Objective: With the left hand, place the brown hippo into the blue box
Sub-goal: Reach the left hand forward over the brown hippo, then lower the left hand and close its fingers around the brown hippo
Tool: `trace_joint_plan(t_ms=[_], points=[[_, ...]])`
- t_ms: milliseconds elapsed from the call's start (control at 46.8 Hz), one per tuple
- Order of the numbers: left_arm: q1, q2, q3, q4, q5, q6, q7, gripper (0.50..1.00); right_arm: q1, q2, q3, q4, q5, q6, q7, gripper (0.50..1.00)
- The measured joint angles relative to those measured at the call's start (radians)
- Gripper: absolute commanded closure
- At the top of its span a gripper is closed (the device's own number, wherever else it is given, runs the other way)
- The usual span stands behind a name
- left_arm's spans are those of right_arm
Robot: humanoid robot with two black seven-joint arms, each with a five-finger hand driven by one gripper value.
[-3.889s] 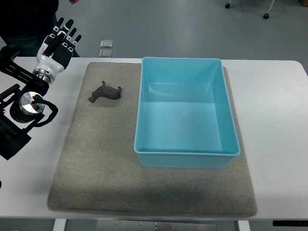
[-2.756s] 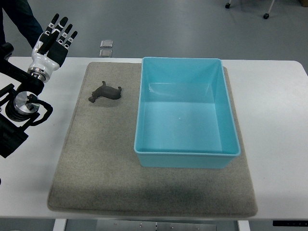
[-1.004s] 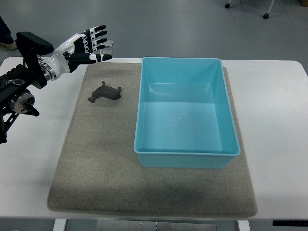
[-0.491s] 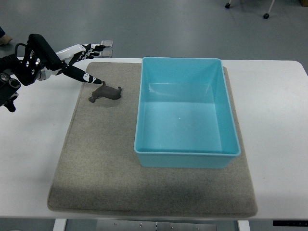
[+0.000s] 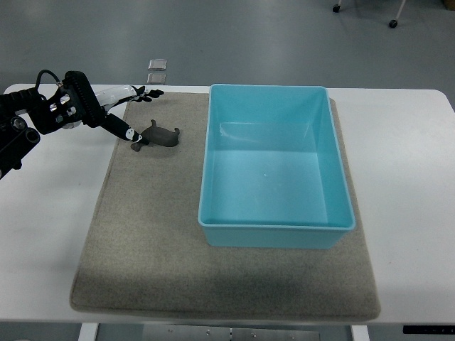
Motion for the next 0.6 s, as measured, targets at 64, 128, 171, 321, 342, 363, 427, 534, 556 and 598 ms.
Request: trace_joint_plan(t_ms=[64, 128, 171, 321, 342, 363, 427, 534, 556, 598], points=[[0.0, 0.0, 0.012, -0.009, 0.016, 0.02, 0.001, 0.557, 0.0, 0.0, 0.0, 0.0, 0.0, 0.0, 0.0, 0.564], [-0.001, -0.001, 0.041, -0.011, 0.028, 0.048, 0.001, 0.557, 0.0, 0.0, 0.0, 0.0, 0.0, 0.0, 0.0, 0.564], [-0.001, -0.002, 0.065, -0.012, 0.03, 0.072, 0.001, 0.559, 0.0, 0.0, 0.0, 0.0, 0.0, 0.0, 0.0, 0.564], [-0.004, -0.007, 0.124, -0.012, 0.031, 0.123, 0.001, 0.559, 0.0, 0.0, 0.0, 0.0, 0.0, 0.0, 0.0, 0.564], [-0.004, -0.01, 0.127, -0.012, 0.031, 0.123, 0.001, 0.559, 0.0, 0.0, 0.0, 0.0, 0.0, 0.0, 0.0, 0.564], [-0.004, -0.013, 0.129, -0.012, 0.031, 0.124, 0.001, 0.561, 0.0, 0.0, 0.0, 0.0, 0.0, 0.0, 0.0, 0.564], [-0.004, -0.019, 0.131, -0.012, 0.031, 0.125, 0.001, 0.568, 0.0, 0.0, 0.0, 0.0, 0.0, 0.0, 0.0, 0.564], [-0.004, -0.027, 0.131, -0.012, 0.031, 0.128, 0.002, 0.598, 0.0, 0.0, 0.0, 0.0, 0.0, 0.0, 0.0, 0.564], [-0.004, -0.027, 0.131, -0.012, 0.031, 0.129, 0.002, 0.6, 0.0, 0.0, 0.0, 0.0, 0.0, 0.0, 0.0, 0.564], [-0.004, -0.028, 0.132, -0.012, 0.031, 0.129, 0.003, 0.602, 0.0, 0.0, 0.0, 0.0, 0.0, 0.0, 0.0, 0.564]])
